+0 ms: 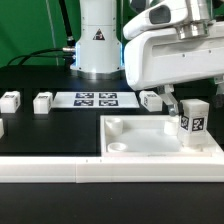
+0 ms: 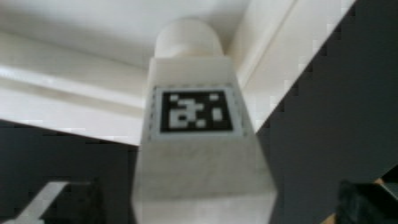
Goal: Assemble square table
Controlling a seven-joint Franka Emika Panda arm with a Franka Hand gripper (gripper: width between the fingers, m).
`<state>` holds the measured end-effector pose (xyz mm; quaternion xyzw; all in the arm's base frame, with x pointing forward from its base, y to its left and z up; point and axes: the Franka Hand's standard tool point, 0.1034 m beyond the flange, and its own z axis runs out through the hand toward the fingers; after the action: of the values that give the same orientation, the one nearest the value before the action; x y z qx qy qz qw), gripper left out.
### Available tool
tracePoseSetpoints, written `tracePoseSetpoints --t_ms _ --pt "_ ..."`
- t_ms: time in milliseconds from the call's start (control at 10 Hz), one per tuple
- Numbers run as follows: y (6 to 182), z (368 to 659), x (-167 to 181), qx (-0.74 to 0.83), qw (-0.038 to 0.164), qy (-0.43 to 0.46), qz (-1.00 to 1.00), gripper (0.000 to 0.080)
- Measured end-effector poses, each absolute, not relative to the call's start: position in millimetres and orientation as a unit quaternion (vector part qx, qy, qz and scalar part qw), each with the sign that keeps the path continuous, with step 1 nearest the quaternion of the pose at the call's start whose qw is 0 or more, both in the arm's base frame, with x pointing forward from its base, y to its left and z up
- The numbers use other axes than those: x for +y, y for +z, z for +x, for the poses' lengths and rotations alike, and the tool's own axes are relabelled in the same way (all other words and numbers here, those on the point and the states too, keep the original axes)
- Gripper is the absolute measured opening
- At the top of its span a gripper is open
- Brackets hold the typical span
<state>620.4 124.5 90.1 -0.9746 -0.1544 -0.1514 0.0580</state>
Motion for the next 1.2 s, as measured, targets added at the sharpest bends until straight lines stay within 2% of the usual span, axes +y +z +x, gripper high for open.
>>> tracePoseSetpoints --t_ms 200,700,1200 --pt "92.8 623.0 123.1 -0.154 0.060 -0.110 -0.980 0.0649" --pt "88.7 606.9 118.2 -0.166 0.069 0.034 -0.983 0.0649" --pt "87.5 611.5 119.1 -0.164 0.069 0.019 -0.984 0.0649"
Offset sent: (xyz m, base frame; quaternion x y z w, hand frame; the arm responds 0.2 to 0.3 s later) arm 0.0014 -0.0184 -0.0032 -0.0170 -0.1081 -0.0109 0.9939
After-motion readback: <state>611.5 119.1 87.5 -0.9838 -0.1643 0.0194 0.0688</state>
